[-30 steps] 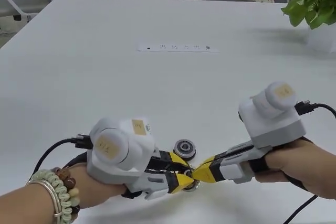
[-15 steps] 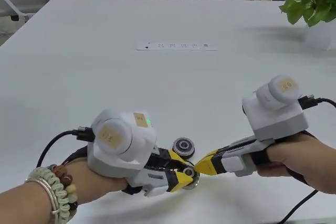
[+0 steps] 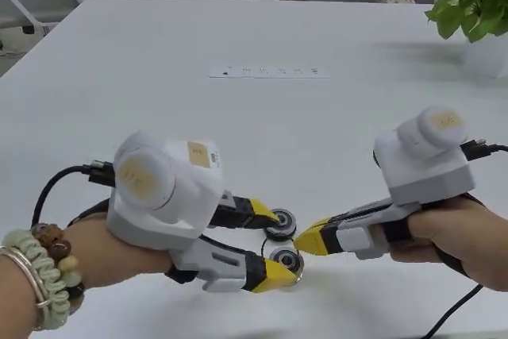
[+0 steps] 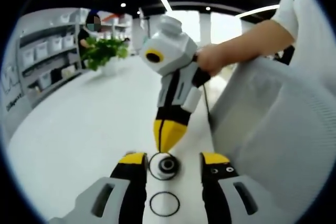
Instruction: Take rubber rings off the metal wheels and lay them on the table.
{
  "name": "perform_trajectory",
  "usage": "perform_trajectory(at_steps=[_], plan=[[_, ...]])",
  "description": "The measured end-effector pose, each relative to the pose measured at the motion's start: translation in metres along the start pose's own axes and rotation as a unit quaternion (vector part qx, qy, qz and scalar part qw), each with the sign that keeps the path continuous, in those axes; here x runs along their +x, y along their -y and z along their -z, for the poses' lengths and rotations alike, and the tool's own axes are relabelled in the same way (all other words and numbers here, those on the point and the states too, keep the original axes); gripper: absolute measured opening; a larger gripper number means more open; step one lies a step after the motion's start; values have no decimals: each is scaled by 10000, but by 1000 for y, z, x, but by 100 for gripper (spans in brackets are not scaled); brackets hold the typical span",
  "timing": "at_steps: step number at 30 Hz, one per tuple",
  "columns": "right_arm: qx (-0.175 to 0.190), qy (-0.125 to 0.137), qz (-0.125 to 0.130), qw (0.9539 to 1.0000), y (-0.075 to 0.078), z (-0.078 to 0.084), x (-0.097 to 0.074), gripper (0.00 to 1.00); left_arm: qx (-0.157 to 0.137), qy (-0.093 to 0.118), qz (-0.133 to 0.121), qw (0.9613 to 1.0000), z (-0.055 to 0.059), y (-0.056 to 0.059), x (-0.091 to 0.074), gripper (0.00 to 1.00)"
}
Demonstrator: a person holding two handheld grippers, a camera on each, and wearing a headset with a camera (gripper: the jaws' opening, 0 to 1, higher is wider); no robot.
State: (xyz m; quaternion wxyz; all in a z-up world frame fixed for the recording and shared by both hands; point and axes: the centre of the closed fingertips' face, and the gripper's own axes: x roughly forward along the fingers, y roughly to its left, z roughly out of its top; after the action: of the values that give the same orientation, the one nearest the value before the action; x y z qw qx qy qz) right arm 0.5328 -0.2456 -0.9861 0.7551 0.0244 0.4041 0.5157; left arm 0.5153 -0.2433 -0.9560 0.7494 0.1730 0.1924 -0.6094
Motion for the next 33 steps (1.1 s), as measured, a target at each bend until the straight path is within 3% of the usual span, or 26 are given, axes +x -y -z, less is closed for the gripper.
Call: perform_trajectory(at_steps=[10, 16, 19, 25, 33], plan=[[4, 302, -74, 9995, -9, -14, -3, 0, -148, 137, -446, 9988, -4, -16, -25, 47], [33, 498, -137, 9987, -12, -23, -5, 0, -217, 111, -589, 9980, -1, -12, -38, 53], [57, 563, -159, 9983, -13, -26, -5, 0, -239, 226, -750, 9966, -2, -13, -48, 57], [43, 564, -217, 9982, -16, -26, -5, 0, -470, 455, -788, 9947, -2, -9, -61, 68], [19, 597, -271, 9978, -19, -28, -2, 0, -572, 261, -872, 9942, 13, -11, -63, 85]])
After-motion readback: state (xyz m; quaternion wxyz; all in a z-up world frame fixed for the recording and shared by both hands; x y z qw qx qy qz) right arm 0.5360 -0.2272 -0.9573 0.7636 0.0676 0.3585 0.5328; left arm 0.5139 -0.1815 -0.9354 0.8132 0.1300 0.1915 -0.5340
